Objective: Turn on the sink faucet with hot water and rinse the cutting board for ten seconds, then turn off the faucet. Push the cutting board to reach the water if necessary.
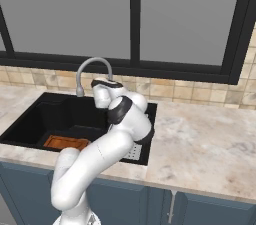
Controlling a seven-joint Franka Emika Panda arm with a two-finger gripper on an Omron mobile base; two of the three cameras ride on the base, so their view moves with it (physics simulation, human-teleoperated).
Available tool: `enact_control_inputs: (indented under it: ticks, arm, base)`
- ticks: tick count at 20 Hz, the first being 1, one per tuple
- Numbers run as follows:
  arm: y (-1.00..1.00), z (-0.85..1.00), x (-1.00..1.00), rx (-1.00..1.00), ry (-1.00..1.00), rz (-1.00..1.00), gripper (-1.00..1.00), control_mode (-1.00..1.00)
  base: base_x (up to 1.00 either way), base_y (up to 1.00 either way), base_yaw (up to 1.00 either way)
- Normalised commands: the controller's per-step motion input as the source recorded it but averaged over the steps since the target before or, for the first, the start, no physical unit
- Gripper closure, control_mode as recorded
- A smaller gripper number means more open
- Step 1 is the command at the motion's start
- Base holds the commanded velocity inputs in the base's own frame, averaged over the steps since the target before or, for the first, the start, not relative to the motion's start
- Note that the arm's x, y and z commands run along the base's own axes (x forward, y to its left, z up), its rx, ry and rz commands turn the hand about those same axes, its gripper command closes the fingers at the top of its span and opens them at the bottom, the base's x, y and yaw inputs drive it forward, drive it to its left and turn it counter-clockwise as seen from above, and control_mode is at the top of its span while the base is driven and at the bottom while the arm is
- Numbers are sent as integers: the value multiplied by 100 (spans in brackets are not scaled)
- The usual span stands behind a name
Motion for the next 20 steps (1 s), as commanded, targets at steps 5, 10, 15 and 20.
enact_control_inputs:
  ticks: [5, 10, 15, 20]
  arm:
    - [0, 0, 10, 0, 0, 0, -100, -100]
    - [0, -2, 9, 0, 0, 0, -100, -100]
    - [0, -6, 9, 0, 0, 0, -100, -100]
    - [0, -5, 3, 0, 0, 0, -100, -100]
  base:
    - [0, 0, 0]
    - [0, 0, 0]
    - [0, 0, 0]
    - [0, 0, 0]
